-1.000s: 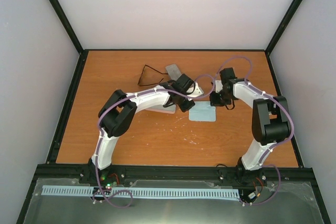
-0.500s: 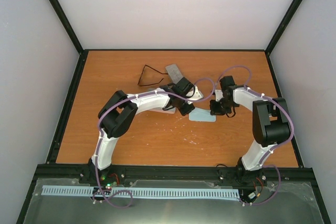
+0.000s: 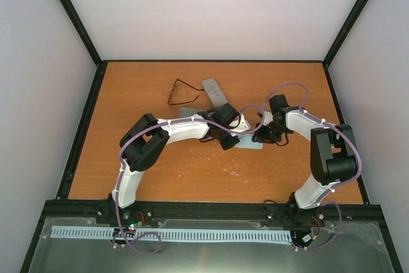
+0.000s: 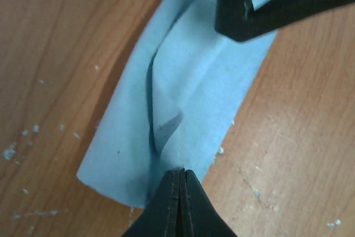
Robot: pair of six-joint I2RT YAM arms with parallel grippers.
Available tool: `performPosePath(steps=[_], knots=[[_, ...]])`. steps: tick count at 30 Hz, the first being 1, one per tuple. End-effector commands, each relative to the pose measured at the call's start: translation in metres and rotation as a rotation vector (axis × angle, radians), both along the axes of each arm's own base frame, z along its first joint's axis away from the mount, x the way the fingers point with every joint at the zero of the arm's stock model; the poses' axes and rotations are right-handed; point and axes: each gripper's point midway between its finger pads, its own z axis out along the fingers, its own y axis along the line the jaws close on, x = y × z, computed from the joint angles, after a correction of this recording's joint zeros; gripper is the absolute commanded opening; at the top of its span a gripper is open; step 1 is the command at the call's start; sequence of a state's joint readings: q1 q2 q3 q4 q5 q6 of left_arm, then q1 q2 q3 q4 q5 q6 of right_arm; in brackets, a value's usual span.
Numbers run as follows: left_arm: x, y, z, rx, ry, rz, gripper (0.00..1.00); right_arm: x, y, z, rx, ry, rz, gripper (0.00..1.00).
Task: Organize the sunglasses
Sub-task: Fold the glasses cleaning cloth at the center of the board.
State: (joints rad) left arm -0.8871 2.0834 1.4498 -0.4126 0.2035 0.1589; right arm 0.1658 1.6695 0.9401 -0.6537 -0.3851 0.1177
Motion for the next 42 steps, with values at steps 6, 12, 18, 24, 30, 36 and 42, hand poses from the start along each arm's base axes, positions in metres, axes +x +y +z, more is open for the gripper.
performPosePath(steps=[6,12,18,24,30,36,42], knots=[[-0.016,0.01,0.016,-0.031,-0.028,-0.005,0.03,0.011,-0.006,0.028,-0.005,-0.091,-0.083,0.48],[-0.016,0.024,0.016,-0.005,-0.064,0.013,0.08,0.018,-0.016,0.026,-0.062,-0.116,-0.112,0.53],[-0.016,0.026,0.026,-0.026,-0.086,0.02,0.2,0.02,-0.016,0.018,-0.072,-0.102,-0.1,0.55],[-0.005,0.03,0.031,-0.014,-0.121,0.05,0.23,0.017,-0.014,0.018,-0.073,-0.109,-0.052,0.55],[0.024,0.045,0.045,-0.053,-0.074,0.121,0.23,0.007,-0.02,0.017,-0.19,-0.143,0.047,0.56],[0.057,0.054,0.065,-0.072,-0.099,0.152,0.23,0.01,-0.011,0.008,-0.257,-0.151,0.136,0.56],[0.064,0.05,0.072,-0.091,-0.092,0.152,0.23,0.01,-0.009,-0.005,-0.301,-0.126,0.186,0.55]])
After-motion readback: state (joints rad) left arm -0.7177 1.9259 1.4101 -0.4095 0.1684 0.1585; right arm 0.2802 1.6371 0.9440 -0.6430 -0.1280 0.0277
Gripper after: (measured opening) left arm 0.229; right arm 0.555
